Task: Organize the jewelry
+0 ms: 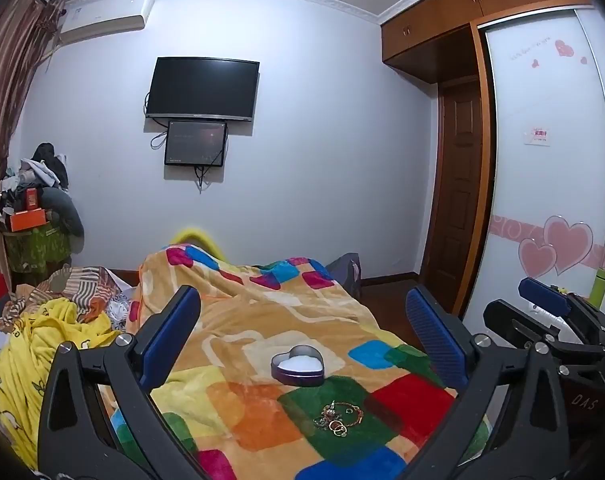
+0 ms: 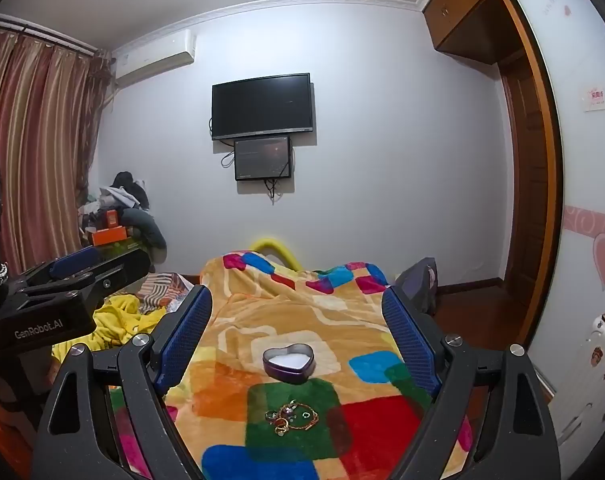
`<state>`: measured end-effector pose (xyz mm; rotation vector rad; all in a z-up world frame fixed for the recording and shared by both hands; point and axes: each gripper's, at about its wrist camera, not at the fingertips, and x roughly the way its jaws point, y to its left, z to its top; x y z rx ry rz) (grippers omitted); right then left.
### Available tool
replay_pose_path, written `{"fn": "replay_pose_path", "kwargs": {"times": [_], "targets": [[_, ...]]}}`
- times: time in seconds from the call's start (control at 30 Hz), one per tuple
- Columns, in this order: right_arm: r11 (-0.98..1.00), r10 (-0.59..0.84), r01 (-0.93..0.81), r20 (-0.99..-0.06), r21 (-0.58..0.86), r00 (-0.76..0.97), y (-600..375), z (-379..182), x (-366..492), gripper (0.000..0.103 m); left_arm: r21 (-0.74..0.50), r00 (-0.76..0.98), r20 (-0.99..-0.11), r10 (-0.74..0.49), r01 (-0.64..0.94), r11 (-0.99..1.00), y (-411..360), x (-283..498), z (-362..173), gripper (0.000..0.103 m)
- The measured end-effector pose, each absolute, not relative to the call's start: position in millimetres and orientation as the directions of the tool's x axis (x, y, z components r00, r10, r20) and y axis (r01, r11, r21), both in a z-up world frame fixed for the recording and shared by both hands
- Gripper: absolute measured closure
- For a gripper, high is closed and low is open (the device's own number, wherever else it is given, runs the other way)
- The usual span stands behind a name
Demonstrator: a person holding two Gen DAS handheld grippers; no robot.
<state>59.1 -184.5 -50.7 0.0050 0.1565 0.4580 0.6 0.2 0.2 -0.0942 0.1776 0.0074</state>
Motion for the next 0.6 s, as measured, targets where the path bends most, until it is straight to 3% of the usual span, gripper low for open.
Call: {"fn": "replay_pose_path", "kwargs": {"times": [0.6], "targets": [[0.897,0.44,-0.44,-0.153,0.04,0.885,-184.7,-51.5,60.2,0.018,-0.097,0.981,-0.193,-0.008,-0.011,0.995,1.7,5.5,-8.1,0.0]]}}
